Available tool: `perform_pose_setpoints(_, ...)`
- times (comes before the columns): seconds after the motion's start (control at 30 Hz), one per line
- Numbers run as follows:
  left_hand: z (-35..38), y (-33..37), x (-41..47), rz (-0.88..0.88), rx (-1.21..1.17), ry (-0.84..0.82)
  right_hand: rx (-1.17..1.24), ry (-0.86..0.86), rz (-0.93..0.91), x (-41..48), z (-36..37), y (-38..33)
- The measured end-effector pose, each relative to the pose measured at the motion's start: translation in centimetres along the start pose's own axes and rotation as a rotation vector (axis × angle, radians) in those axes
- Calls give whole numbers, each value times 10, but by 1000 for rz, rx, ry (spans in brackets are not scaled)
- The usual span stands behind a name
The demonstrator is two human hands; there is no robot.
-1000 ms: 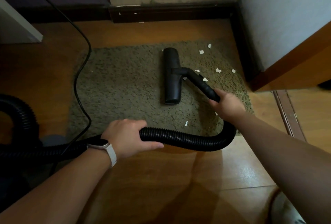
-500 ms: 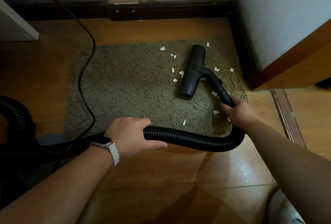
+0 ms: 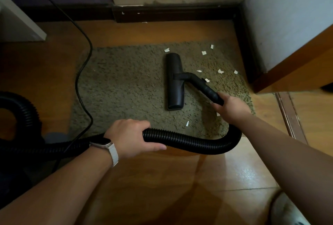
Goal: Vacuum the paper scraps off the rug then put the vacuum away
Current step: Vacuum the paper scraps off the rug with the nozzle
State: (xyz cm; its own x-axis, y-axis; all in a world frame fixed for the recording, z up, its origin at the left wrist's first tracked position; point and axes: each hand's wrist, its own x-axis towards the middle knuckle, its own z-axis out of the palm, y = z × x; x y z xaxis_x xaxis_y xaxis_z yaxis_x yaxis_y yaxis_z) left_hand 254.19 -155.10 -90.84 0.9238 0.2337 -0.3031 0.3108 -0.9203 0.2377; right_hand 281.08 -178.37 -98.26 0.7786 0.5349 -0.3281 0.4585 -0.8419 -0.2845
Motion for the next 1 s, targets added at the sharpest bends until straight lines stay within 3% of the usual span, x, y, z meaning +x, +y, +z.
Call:
perform_pose_setpoints(0.23,-2,2,2,0,-21,24,98,110,179,-7,-6,20)
perform_pose_setpoints(0.37,-1,2,1,11,-20,37,140,90,254,-6,-7,28)
perform_pose_setpoints(0.63,-1,-1,-3,-3,-21,35,27,8,55,6,-4,2)
perform_pose_setpoints(1.0,0,-1,-6,14,-4,28,-107,-22,-37,4,-5,-9)
